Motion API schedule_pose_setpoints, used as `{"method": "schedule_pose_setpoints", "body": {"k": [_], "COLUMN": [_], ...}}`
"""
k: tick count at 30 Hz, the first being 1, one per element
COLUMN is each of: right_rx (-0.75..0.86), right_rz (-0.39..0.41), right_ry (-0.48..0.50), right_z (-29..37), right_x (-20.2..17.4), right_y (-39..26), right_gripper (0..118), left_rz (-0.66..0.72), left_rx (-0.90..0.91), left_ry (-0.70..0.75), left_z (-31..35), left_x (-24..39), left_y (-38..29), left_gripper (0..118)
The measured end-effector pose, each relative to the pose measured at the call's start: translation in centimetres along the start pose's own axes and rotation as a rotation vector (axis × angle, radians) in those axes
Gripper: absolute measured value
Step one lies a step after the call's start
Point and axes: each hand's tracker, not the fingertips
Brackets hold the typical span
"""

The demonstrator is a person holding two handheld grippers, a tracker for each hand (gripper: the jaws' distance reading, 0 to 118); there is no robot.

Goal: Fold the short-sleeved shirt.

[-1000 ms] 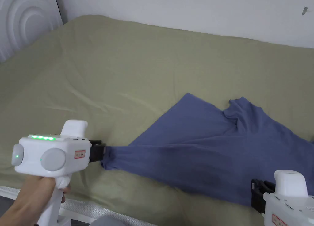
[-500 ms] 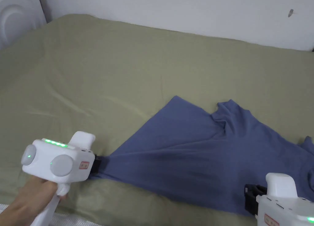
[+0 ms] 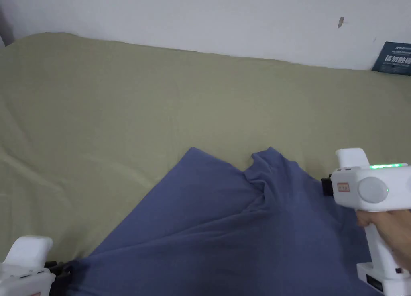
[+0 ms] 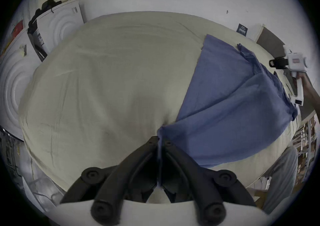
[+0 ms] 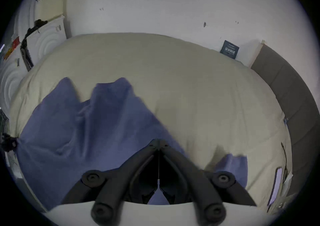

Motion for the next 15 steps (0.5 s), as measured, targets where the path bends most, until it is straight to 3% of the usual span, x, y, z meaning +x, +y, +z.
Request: {"method": "schedule_pose_setpoints", "body": {"k": [1, 2, 3, 4, 5, 6, 8, 10, 12, 13, 14, 15], "right_rx": [-0.011, -0.038, -0.081, -0.12, -0.181, -0.121, -0.216, -0.174, -0.18, -0.143, -0.073, -0.064], "right_rz": [-0.01, -0.022, -0.015, -0.008, 0.012, 0.019, 0.12, 0.07, -0.063, -0.028, 0.011, 0.043], "right_ry": [0.01, 0.044, 0.051, 0.041, 0.038, 0.036, -0.018, 0.008, 0.154, 0.1, 0.062, 0.087], "right_z": [-0.8, -1.6, -2.5, -3.3, -4.0, -4.7, -5.0, -2.7, -0.7, -0.6, 1.0, 2.7], "right_x": [0.5, 0.9, 1.1, 1.0, 1.0, 0.9, -0.1, -0.8, -0.7, -0.1, -0.5, -0.5], "right_y": [0.4, 0.7, 0.8, 0.8, 0.3, -0.1, -1.2, -1.3, -0.7, -0.4, -0.3, 0.0], "right_gripper": [1, 11, 38, 84, 118, 110, 103, 95, 27, 2, 2, 2], "left_rz": [0.02, 0.041, 0.05, 0.053, 0.054, 0.051, 0.047, 0.05, 0.056, 0.054, 0.05, 0.044], "left_rx": [0.002, 0.003, 0.002, 0.0, 0.001, 0.001, 0.002, 0.002, 0.0, -0.003, -0.005, -0.008], "left_ry": [-0.007, -0.015, -0.02, -0.022, -0.021, -0.02, -0.016, -0.014, -0.013, -0.011, -0.008, -0.001], "left_z": [0.0, -0.1, -0.2, -0.4, -0.5, -0.5, -0.6, -0.6, -0.6, -0.6, -0.4, -0.2], "left_x": [-0.1, -0.2, -0.2, -0.5, -0.4, -0.3, -0.3, -0.2, -0.3, -0.2, -0.1, 0.1], "left_y": [0.0, -0.1, -0.1, 0.1, 0.1, 0.1, 0.2, 0.3, 0.4, 0.5, 0.6, 0.8], "left_gripper": [2, 2, 2, 2, 2, 2, 2, 2, 2, 2, 2, 2]}}
